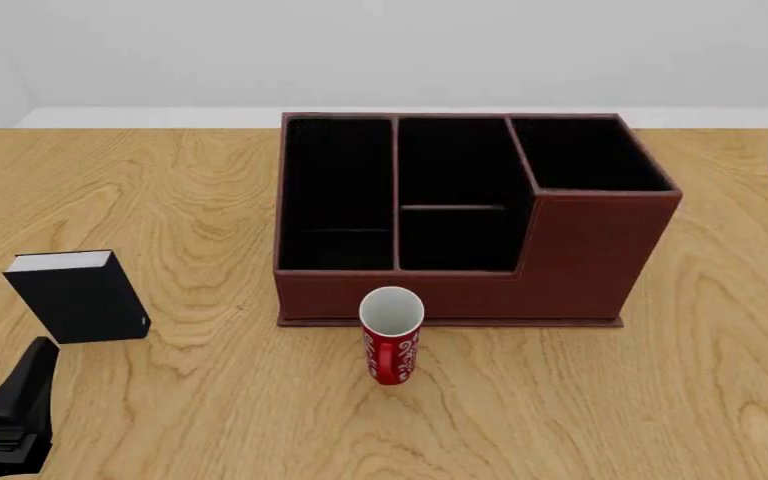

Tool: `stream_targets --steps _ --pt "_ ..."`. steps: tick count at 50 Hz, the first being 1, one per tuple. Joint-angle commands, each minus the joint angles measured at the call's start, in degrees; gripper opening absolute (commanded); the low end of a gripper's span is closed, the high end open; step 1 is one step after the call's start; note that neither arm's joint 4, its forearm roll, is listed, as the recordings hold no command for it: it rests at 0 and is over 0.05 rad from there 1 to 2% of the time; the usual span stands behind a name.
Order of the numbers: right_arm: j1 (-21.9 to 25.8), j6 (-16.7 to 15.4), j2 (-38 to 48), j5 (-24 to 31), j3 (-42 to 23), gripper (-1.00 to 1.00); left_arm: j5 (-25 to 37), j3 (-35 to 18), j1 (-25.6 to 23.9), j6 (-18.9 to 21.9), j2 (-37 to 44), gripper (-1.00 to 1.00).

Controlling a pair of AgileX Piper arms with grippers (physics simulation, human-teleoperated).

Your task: Pick up the white mug and place it to the right of the caddy.

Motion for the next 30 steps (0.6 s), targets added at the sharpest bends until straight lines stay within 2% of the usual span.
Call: stream_targets --steps 1,13,26,30 --pt "-1.02 1.75 2.16 -1.43 -1.00 -1.00 0.00 0.00 0.00 0.00 0.00 1.00" --pt "-1.63 2.16 4.33 -2.09 -2.53 -1.00 0.00 0.00 0.00 0.00 0.00 1.00" --pt "-1.91 3.73 8.94 -5.25 -2.51 -1.00 0.00 0.00 0.00 0.00 0.00 1.00" --pt "-2.42 3.36 10.19 -5.98 -2.19 -1.00 0.00 0.00 0.00 0.00 0.00 1.00"
